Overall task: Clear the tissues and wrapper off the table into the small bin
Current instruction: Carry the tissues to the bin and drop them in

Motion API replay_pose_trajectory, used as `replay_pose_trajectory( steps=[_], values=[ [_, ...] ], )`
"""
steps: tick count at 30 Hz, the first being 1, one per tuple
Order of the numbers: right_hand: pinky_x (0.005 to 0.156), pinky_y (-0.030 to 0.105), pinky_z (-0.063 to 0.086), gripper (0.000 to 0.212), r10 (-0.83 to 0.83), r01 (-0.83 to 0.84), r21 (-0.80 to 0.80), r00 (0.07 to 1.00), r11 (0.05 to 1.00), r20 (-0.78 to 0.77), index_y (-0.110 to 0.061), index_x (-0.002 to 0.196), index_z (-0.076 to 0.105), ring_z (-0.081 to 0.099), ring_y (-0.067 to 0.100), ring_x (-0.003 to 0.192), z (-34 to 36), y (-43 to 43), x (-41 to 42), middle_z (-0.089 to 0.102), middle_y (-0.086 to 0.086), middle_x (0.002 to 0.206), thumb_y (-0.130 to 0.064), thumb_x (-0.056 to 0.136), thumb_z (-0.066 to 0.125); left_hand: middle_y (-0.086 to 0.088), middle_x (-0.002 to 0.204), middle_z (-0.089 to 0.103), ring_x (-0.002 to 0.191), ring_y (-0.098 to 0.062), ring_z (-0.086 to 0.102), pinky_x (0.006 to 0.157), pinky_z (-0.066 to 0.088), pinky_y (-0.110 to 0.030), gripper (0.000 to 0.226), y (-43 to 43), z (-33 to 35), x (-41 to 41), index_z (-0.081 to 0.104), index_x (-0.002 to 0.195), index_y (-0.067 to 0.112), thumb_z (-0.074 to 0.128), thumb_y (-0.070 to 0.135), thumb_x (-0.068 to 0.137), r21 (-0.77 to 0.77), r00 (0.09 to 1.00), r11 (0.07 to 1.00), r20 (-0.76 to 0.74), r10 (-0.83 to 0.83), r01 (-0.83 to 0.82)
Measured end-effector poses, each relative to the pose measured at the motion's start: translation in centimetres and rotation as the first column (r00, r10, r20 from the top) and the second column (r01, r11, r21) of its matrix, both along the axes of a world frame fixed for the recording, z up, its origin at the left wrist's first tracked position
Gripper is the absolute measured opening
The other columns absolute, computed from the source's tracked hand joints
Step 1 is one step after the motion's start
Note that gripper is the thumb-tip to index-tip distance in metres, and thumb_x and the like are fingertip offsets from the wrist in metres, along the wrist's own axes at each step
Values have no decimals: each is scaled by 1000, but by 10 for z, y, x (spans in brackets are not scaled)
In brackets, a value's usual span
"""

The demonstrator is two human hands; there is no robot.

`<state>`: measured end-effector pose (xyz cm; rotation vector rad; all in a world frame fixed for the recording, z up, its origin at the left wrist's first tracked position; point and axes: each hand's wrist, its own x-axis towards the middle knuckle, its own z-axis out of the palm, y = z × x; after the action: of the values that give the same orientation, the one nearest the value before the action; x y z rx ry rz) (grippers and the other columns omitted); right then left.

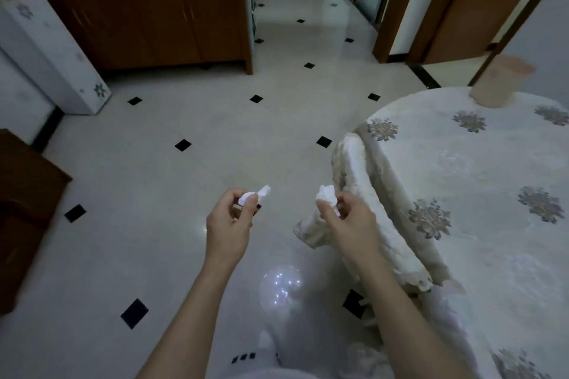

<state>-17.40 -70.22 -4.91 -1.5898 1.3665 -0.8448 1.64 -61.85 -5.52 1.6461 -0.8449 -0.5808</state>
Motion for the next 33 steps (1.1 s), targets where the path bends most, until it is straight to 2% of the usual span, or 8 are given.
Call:
replay_pose_trajectory(
  steps=[3, 6, 9, 12, 17, 23, 27, 33],
  values=[
    [66, 39, 50, 23, 9, -9, -8, 1000, 1000, 29, -18, 82, 64, 63, 21, 70, 4, -29, 44, 68, 5, 73, -40, 85, 66, 7, 74, 65, 61, -17, 53, 63, 44, -34, 13, -25, 6, 43, 61, 82, 31, 57, 42, 87, 9, 1000, 1000, 5, 6, -6],
    [67, 41, 51, 23, 2, -1, -18, 1000, 1000, 29, -17, 80, 64, 63, 24, 71, 2, -53, 69, 67, 7, 74, -38, 86, 66, -4, 78, 65, 66, -29, 54, 62, 43, -33, 12, -49, 9, 75, 60, 81, 35, 57, 44, 87, 27, 1000, 1000, 12, 8, -8],
    [68, 42, 52, 22, -29, 29, -13, 1000, 999, 8, -20, 78, 63, 65, 24, 71, -4, -78, 89, 68, 6, 71, -40, 85, 66, 3, 76, 65, 63, -18, 54, 62, 43, -30, 11, -75, 9, 100, 61, 81, 33, 58, 39, 90, 20, 1000, 1000, -2, 6, -6],
    [66, 41, 51, 25, -38, 38, -10, 999, 999, -16, -20, 76, 62, 64, 23, 69, -8, -107, 107, 68, 4, 71, -43, 84, 65, 7, 75, 65, 61, -15, 53, 61, 44, -30, 12, -104, 5, 122, 61, 83, 28, 60, 30, 95, 27, 1000, 1000, -18, 4, -3],
    [64, 40, 50, 28, -59, 59, 0, 998, 998, 10, -22, 72, 61, 64, 22, 67, -18, -169, 143, 68, 2, 68, -48, 82, 64, -9, 75, 65, 57, -14, 50, 61, 45, -33, 11, -163, -2, 156, 62, 83, 29, 60, 34, 93, 38, 1000, 999, 4, -17, 17],
    [59, 33, 45, 29, -52, 52, 3, 998, 999, 41, -15, 73, 60, 61, 28, 69, -21, -263, 197, 67, 9, 71, -40, 87, 65, -5, 81, 67, 64, -24, 53, 64, 48, -35, 11, -262, -5, 199, 62, 84, 30, 60, 31, 95, 82, 998, 996, 36, -43, 40],
    [66, 43, 52, 36, -61, 60, 17, 995, 998, 76, -14, 77, 61, 63, 31, 71, -19, -344, 222, 66, 10, 71, -49, 83, 63, -8, 80, 65, 62, -17, 51, 63, 48, -36, 12, -343, 3, 221, 61, 84, 27, 60, 31, 95, 100, 994, 991, 61, -94, 88],
    [59, 32, 43, 27, -124, 123, 20, 989, 992, 83, -15, 78, 62, 61, 29, 71, -6, -435, 229, 67, 9, 74, -40, 87, 65, -14, 81, 64, 60, -16, 48, 60, 42, -29, 13, -448, 18, 232, 60, 83, 26, 59, 33, 95, 88, 985, 984, 58, -161, 155]
  ],
)
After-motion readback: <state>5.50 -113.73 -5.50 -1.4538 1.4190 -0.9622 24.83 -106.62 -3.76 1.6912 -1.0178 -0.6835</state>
